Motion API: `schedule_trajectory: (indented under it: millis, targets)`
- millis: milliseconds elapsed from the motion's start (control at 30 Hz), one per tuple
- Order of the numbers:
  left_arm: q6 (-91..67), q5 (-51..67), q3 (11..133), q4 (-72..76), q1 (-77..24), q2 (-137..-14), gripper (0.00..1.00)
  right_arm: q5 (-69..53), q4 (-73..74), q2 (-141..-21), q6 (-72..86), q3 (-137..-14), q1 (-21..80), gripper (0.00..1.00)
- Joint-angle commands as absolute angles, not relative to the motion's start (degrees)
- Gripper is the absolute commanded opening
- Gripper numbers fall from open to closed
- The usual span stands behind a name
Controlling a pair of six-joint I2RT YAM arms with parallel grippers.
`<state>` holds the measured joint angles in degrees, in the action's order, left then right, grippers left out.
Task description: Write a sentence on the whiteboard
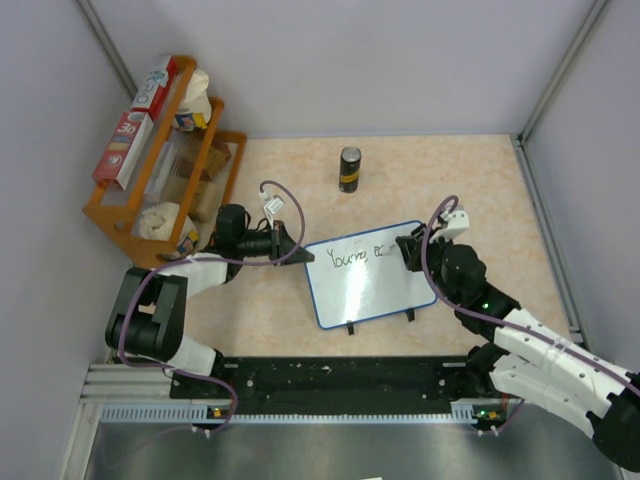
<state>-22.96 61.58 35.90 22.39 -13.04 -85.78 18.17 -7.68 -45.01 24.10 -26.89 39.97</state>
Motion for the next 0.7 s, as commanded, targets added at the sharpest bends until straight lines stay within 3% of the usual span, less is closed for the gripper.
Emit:
schedule_trajectory:
  millis: [0, 667]
  targets:
    - [-16.08, 55.28, 34.63, 18.46, -13.53, -87.71, 0.0, 21.71, -8.79, -45.96, 23.2, -28.65, 39.47, 0.0]
    - [-16.08, 55.28, 34.63, 18.46, -13.54, -87.71, 0.0, 20.39, -9.94, -48.87, 23.03, -32.17, 38.32, 0.0]
